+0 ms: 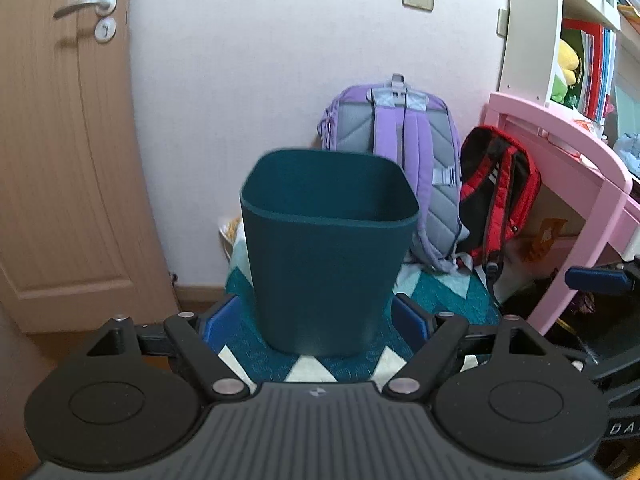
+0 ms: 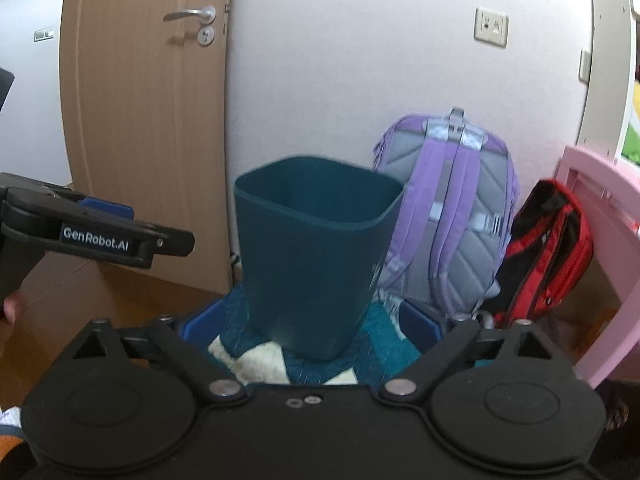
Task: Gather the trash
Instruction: 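Lower both tools back toward the red plastic bag on the floor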
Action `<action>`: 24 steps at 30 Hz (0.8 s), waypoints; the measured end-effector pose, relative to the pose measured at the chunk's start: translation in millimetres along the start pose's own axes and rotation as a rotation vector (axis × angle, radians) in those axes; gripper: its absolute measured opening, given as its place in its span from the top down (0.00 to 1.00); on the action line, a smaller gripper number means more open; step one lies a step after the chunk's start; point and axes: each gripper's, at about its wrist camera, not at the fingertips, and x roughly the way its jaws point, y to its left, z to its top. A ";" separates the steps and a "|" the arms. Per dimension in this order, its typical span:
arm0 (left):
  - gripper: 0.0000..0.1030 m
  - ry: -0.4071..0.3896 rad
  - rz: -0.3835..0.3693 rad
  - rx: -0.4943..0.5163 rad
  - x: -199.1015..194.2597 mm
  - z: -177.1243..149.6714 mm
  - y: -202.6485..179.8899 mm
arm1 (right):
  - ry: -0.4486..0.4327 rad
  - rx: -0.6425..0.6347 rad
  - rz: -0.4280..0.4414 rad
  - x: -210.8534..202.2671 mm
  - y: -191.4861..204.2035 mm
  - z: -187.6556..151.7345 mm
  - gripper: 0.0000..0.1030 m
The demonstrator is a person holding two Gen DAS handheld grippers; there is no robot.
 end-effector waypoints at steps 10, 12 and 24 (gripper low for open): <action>0.00 0.050 0.013 -0.032 31.9 -60.8 1.4 | 0.076 0.044 0.053 29.2 9.1 -68.0 0.00; 0.00 0.072 0.010 -0.031 45.9 -74.9 1.8 | 0.091 0.048 0.061 39.3 12.2 -85.9 0.00; 0.00 0.247 -0.019 -0.077 150.9 -157.6 18.0 | 0.306 0.087 0.057 136.5 24.7 -199.5 0.01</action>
